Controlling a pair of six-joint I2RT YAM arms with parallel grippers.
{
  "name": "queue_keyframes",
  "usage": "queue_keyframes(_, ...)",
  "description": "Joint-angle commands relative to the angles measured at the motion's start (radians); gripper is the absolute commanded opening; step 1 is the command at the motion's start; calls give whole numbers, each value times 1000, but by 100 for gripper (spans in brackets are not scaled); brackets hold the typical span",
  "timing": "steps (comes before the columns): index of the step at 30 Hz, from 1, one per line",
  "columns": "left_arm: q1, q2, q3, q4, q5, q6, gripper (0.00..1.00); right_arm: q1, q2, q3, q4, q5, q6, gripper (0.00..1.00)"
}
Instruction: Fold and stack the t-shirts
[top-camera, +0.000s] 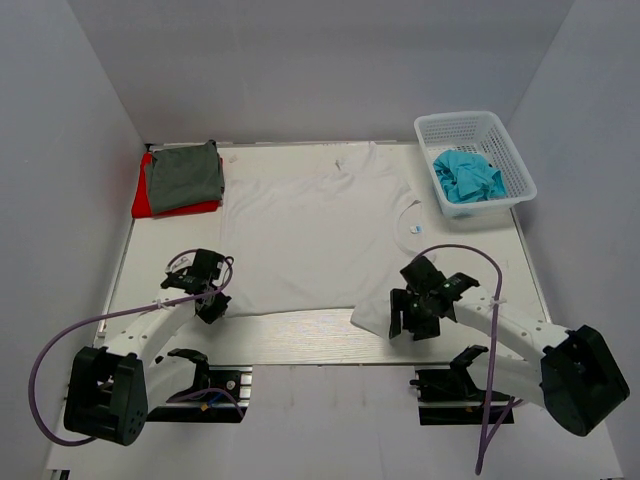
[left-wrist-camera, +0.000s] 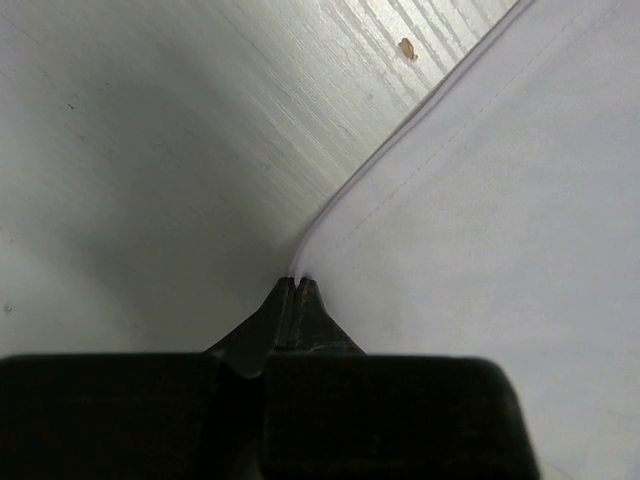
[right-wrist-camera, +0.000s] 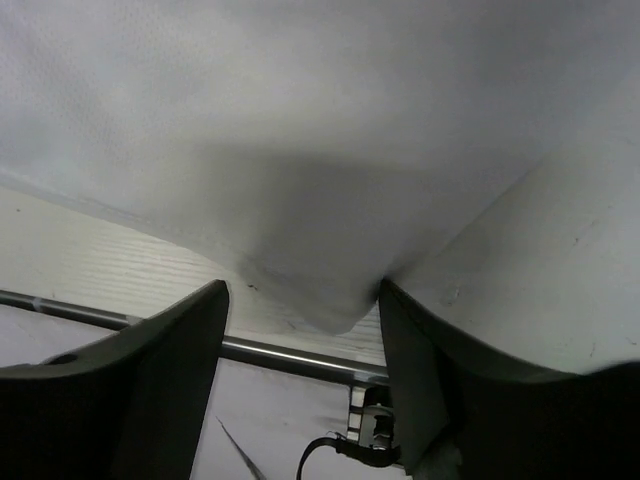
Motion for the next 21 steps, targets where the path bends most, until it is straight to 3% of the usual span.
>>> queue_keyframes(1, 2, -20, 41, 0, 1, 4, 0, 33, 35, -11, 35, -2, 45, 67)
queue_keyframes(4, 2, -10, 41, 0, 1, 14, 0, 48, 64, -5, 29, 87, 75, 32)
queue_keyframes(5, 2, -10, 41, 0, 1, 14, 0, 50, 69, 0, 20, 103, 88, 15)
queue_keyframes(8, 2, 0, 41, 11, 1, 14, 0, 53, 106, 34, -3, 159, 106, 1)
queue_keyframes(13, 2, 38, 77, 11, 39, 23, 0, 55, 96, 150, -43, 228, 74, 0)
queue_keyframes(21, 2, 59, 177, -12, 18, 53, 0, 36, 60, 299, 29, 190, 13, 0)
